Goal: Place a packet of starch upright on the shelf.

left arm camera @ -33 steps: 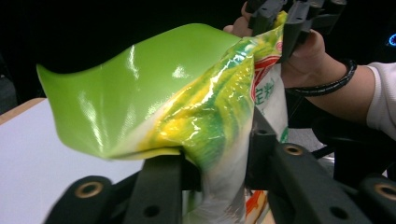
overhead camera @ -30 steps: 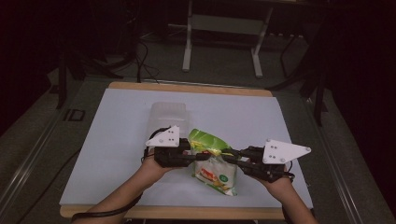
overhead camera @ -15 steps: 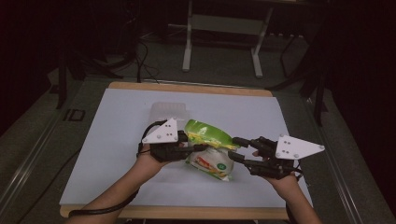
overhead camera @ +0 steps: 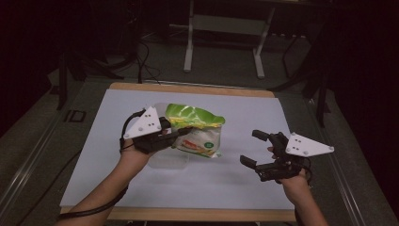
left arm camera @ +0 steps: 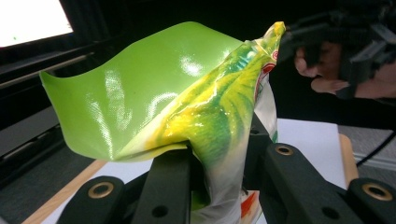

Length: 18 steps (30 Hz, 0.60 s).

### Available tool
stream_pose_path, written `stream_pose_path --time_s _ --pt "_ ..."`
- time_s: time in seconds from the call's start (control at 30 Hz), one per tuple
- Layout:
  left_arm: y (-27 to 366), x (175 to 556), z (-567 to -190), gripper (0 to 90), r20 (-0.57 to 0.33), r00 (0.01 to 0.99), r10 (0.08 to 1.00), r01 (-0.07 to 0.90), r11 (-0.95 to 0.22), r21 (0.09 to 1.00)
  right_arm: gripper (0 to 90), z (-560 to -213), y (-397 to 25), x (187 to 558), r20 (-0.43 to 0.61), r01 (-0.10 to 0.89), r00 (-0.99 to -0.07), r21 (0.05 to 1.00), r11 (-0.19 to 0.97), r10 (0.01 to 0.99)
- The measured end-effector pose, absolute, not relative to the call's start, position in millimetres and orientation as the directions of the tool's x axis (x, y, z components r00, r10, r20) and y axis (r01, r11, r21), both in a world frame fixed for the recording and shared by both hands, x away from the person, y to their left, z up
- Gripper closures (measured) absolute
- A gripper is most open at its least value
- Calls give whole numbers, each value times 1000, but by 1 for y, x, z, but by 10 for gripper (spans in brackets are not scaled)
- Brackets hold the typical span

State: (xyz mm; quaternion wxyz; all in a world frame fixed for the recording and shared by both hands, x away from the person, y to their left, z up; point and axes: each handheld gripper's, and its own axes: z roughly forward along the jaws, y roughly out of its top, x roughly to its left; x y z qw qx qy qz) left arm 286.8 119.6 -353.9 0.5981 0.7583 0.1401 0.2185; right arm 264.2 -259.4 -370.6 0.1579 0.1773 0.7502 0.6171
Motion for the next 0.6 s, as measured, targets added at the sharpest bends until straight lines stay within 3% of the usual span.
stream_pose_path --time_s 0.37,0.6 --pt "165 288 -364 780 139 777 614 10 -233 972 115 -381 -271 272 25 119 -874 979 163 486" --pt "176 287 -383 780 128 759 639 42 -243 969 130 -391 -281 274 1 115 -853 976 185 522"
